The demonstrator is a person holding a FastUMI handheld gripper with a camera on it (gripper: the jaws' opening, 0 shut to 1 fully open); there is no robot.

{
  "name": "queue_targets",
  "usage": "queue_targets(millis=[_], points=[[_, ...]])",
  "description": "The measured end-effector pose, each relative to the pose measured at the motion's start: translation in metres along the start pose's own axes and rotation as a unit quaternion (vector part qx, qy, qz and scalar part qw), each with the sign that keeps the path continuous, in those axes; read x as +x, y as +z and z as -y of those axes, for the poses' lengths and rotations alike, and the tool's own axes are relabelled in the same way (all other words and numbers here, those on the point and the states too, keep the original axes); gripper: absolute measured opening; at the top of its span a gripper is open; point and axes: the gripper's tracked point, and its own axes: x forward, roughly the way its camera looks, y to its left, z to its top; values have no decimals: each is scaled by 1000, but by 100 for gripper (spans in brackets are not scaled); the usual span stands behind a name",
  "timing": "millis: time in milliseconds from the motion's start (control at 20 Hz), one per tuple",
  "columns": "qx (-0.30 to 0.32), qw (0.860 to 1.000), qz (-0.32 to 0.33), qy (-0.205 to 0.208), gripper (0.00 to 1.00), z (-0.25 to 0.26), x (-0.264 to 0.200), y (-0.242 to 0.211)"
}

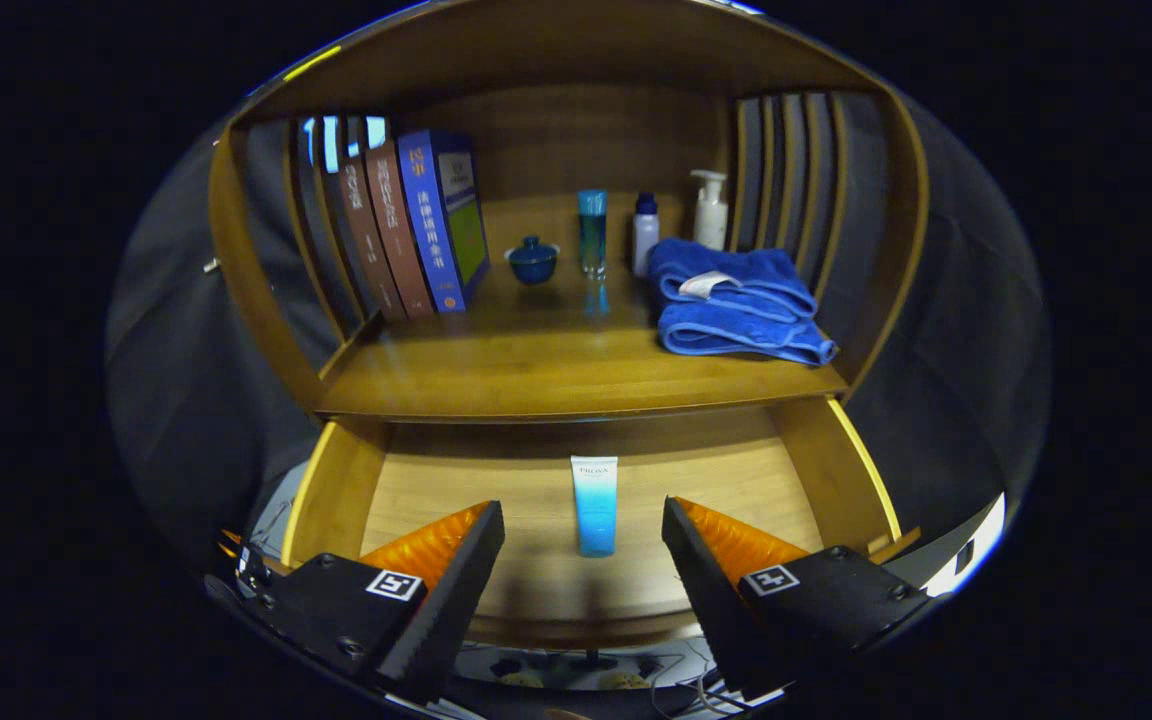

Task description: Pull open the drawer, take out the items inside it, and place them on the countertop above the cabinet.

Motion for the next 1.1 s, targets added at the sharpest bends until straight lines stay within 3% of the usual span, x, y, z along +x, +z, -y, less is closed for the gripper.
queue_targets(millis=[350, 850, 1100], points=[[-2, 989, -146, -8, 100, 3, 89, -42], [7, 972, -234, -29, 88, 16, 112, -75], [17, 965, -262, -26, 53, 14, 118, -87]])
